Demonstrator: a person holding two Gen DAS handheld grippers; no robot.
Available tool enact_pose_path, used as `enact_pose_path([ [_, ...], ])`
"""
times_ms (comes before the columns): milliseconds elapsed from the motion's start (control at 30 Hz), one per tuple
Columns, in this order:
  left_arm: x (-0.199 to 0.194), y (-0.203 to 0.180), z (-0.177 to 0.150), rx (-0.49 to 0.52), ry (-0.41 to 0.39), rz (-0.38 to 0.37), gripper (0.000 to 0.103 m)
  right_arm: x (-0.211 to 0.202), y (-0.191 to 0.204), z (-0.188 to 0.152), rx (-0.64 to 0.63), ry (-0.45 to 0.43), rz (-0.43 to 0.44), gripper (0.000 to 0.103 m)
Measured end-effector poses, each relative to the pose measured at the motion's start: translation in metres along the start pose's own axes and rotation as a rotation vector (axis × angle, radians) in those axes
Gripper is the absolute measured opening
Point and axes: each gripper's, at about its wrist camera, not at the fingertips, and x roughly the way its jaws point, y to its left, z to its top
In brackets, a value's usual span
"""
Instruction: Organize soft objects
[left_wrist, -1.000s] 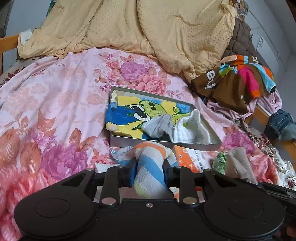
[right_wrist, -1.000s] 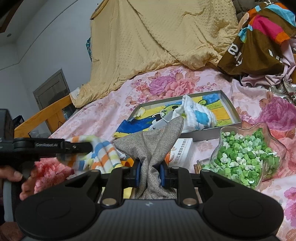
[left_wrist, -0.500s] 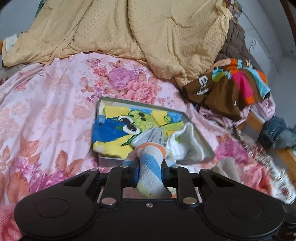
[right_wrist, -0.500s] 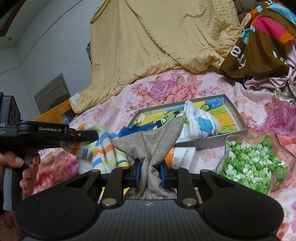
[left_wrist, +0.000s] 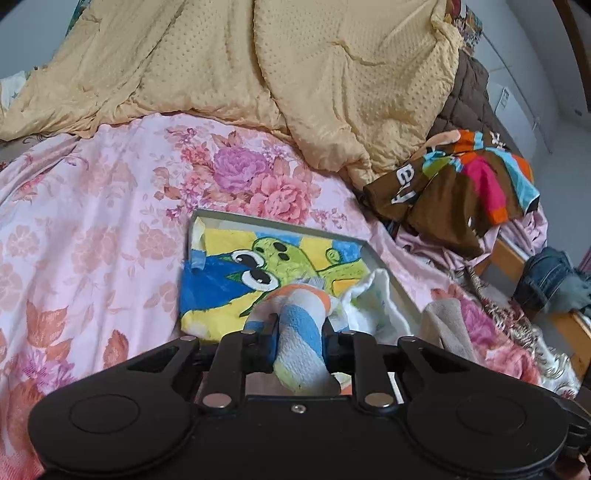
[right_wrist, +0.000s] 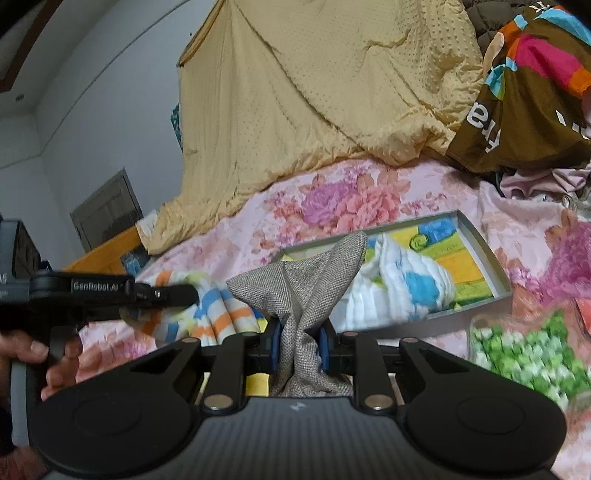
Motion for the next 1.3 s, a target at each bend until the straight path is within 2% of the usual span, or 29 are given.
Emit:
enact_pose_path([
  [267, 0.013, 0.003, 0.005, -0.005, 0.015, -0.011, 0.021, 0.021, -0.007, 0.012, 0.02, -0.013, 0.005, 0.023],
  [633, 0.039, -0.003, 0.021, -0.013, -0.013, -0.033, 0.021, 0.055, -0.022, 0.034, 0.059, -0.024, -0.005, 0.023],
  [833, 0.068, 0.001, 0.025, -0.044, -0.009, 0.002, 0.021, 0.084, -0.033, 0.042, 0.083, 0.003, -0.046, 0.023],
  [1067, 0.102, 0.014, 0.028, -0.123, 0.023, 0.03, 0.021, 0.113, -0.047, 0.052, 0.13, 0.037, -0.065, 0.023],
  [1300, 0.128, 0.022, 0.026, -0.122, 0.075, 0.096, 0.023, 0.136, -0.054, 0.051, 0.146, 0.078, -0.106, 0.024],
])
